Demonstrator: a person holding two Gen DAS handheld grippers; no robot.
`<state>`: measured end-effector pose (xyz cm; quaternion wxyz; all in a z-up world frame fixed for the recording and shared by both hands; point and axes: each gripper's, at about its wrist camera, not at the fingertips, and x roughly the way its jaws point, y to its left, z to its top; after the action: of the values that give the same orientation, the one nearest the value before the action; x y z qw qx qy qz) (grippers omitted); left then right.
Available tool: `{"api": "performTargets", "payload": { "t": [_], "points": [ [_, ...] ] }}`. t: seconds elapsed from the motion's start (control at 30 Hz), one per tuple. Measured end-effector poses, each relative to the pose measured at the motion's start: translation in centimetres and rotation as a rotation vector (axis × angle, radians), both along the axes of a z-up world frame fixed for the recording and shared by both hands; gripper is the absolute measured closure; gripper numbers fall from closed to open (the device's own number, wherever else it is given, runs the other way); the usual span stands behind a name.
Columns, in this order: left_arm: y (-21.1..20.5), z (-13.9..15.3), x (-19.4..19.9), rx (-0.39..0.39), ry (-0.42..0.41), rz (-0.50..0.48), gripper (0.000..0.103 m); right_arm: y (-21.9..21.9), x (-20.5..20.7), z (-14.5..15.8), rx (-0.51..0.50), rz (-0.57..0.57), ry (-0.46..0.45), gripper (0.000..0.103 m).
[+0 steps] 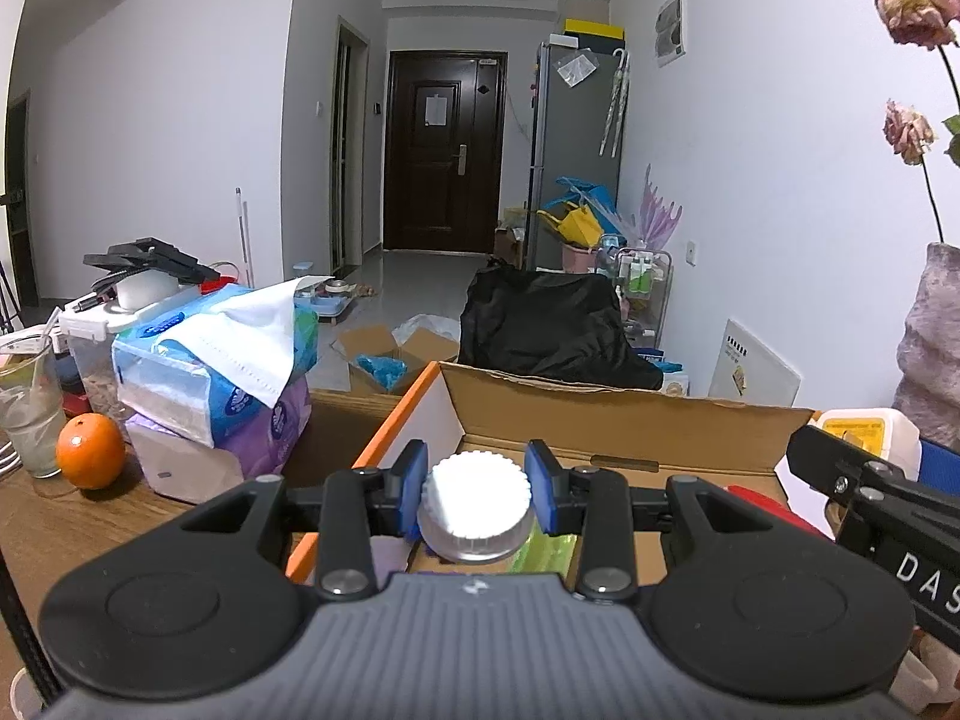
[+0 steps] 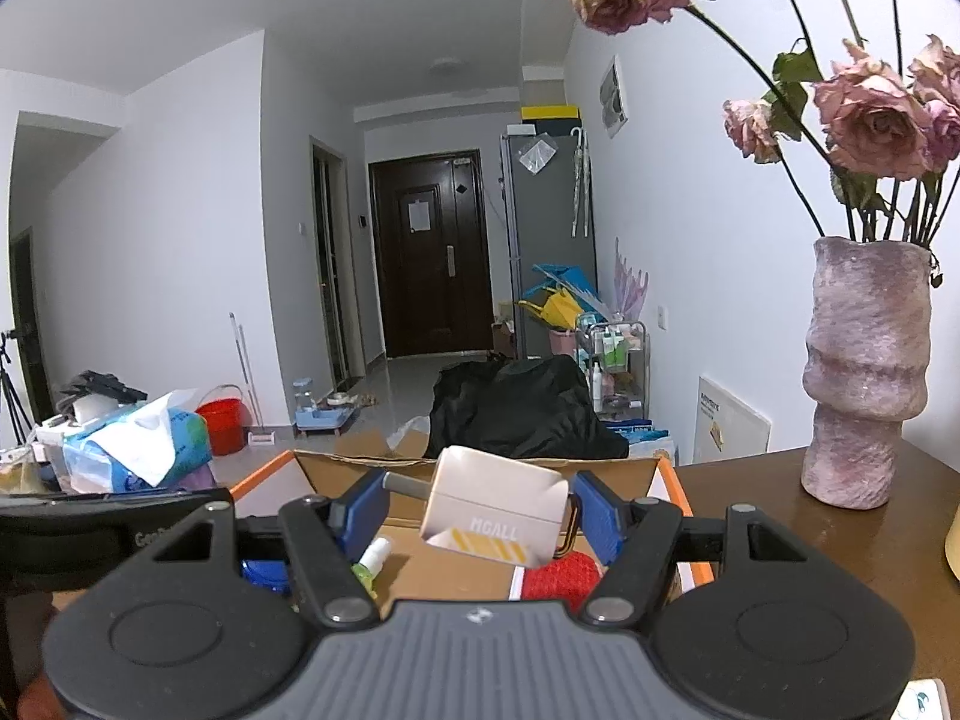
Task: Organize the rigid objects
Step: 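Open the left tool to drop the white cap while the right tool releases the adapter, then withdraw both open tools from the box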
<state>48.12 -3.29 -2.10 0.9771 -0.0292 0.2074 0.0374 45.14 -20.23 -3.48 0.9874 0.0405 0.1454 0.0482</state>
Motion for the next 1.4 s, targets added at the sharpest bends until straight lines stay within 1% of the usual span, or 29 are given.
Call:
{"api": "performTargets", "payload": {
  "t": [0.27,0.53,0.57,0.63,0.7,0.73,0.77,0.8,0.9,1.0,1.23,1.4],
  "points": [
    [-0.3,-0.8,1.6,0.019,0.021,0.001,0.066,0.5,1.7,0.0,-0.029,-0.018,0.036,0.037],
    [-0.1,-1.0,2.1,0.032,0.032,0.007,0.066,0.5,2.6,-0.1,-0.038,-0.023,0.068,0.037],
    [-0.1,-1.0,2.1,0.038,0.033,0.014,0.065,0.5,2.7,-0.1,-0.035,-0.023,0.073,0.036],
    [0.0,-1.1,2.2,0.037,0.04,0.02,0.053,0.2,2.8,0.0,-0.026,-0.03,0.091,0.036],
    [0.2,-1.1,2.3,0.034,0.042,0.024,0.033,-0.2,3.0,0.1,-0.02,-0.043,0.106,0.036],
    [0.2,-1.1,2.3,0.037,0.04,0.032,0.025,-0.4,3.0,0.2,-0.018,-0.055,0.102,0.034],
    [0.2,-1.1,2.2,0.04,0.033,0.04,0.011,-0.5,2.9,0.3,-0.02,-0.063,0.102,0.028],
    [0.2,-1.0,2.1,0.044,0.024,0.045,0.001,-0.7,2.9,0.4,-0.019,-0.07,0.1,0.02],
    [0.3,-0.7,1.8,0.043,0.0,0.042,0.0,-1.2,2.4,0.7,-0.008,-0.089,0.079,0.008],
    [0.3,-0.6,1.7,0.036,-0.003,0.034,0.0,-1.6,2.3,0.9,0.004,-0.093,0.072,0.001],
    [0.3,-0.7,1.7,0.018,-0.001,0.024,0.0,-1.6,2.1,1.0,0.0,-0.099,0.07,0.0],
    [0.2,-0.6,1.5,0.028,-0.001,0.037,0.0,-1.5,2.0,0.9,-0.009,-0.101,0.064,0.0]
  ]
}}
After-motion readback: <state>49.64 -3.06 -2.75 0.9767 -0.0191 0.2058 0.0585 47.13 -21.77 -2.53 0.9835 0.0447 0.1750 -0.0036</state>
